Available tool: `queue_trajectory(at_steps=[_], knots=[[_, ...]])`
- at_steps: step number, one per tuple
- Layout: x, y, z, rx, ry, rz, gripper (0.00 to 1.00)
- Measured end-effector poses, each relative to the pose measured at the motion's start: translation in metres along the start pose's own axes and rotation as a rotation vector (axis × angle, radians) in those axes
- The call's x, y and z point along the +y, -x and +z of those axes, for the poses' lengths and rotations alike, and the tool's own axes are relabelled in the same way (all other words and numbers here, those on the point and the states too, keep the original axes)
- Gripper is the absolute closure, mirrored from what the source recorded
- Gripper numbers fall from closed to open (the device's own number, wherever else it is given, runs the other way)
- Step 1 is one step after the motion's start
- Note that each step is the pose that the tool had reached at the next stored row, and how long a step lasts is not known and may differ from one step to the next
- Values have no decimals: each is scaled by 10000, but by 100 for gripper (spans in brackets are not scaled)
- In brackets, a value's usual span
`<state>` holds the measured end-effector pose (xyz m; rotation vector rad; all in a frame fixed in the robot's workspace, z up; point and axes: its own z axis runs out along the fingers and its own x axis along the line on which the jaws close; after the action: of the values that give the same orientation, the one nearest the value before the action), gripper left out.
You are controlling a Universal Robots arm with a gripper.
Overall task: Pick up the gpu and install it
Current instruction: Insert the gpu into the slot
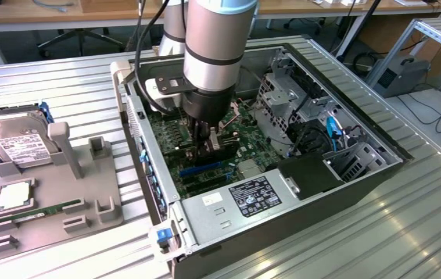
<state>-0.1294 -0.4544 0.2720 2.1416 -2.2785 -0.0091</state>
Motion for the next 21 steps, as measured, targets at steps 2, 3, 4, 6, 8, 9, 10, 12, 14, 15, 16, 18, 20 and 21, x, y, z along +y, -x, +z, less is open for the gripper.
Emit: queue_trajectory(at_steps=[2,3,4,6,8,9,10,12,14,15,16,18,20,21], knots=[[-1,0,0,-1,0,0,73],[-1,0,1,-1,0,-1,73],[-1,0,1,-1,0,-1,73],[-1,1,12,0,-2,0,73],[-1,0,20,6,-1,3,73],[-1,0,23,8,0,5,73],[-1,0,25,8,0,7,73],[-1,0,33,7,-1,17,73],[-1,1,42,6,-1,24,73],[-1,0,45,7,-1,27,73],[-1,0,49,7,0,31,73],[-1,0,54,8,0,39,73],[-1,1,57,8,0,46,73],[-1,0,57,8,0,48,73]])
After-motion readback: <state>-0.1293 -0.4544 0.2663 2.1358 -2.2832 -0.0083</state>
